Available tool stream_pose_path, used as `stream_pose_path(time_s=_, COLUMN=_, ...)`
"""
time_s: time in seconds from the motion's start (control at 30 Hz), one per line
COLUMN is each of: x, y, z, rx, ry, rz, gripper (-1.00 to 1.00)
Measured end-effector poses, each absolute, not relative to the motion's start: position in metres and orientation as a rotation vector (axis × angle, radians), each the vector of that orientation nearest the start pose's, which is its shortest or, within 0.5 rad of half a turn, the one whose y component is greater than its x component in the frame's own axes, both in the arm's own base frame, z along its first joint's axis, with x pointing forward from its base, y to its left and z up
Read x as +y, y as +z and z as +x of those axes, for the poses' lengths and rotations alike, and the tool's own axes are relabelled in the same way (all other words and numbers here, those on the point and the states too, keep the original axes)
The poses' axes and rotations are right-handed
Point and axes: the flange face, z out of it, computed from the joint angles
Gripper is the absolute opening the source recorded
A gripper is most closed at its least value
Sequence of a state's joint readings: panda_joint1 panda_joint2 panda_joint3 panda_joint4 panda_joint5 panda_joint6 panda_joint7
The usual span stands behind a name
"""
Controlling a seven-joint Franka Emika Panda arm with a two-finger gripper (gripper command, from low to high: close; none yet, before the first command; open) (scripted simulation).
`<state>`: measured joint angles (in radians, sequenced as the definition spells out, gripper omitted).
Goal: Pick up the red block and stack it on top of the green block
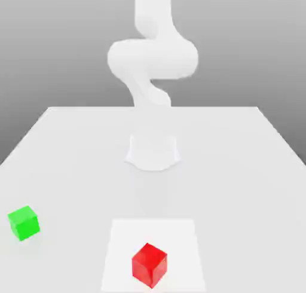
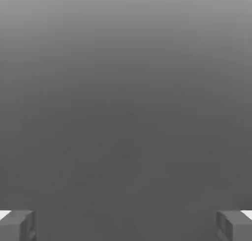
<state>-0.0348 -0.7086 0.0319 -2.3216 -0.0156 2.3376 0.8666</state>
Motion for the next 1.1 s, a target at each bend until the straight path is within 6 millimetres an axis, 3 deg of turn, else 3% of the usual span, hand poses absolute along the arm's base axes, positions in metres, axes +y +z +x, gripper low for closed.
stream_pose_path(time_s=0.2, x=0.001, y=0.561, z=0.447, rx=1.387, ry=-0.757, rz=-2.512, gripper=0.00)
stream_pose_path(time_s=0.4, x=-0.006, y=0.444, z=0.482, rx=1.620, ry=-0.537, rz=-2.518, gripper=0.00)
stream_pose_path(time_s=0.57, x=-0.011, y=0.345, z=0.487, rx=1.800, ry=-0.335, rz=-2.489, gripper=0.00)
stream_pose_path(time_s=0.77, x=-0.009, y=0.235, z=0.469, rx=1.995, ry=-0.068, rz=-2.414, gripper=0.00)
stream_pose_path(time_s=0.97, x=-0.007, y=0.154, z=0.462, rx=2.041, ry=-0.001, rz=-2.387, gripper=0.00)
stream_pose_path(time_s=1.0, x=-0.006, y=0.147, z=0.461, rx=2.041, ry=-0.001, rz=-2.388, gripper=-1.00)
stream_pose_path(time_s=1.1, x=-0.006, y=0.147, z=0.461, rx=2.040, ry=-0.002, rz=-2.387, gripper=-1.00)
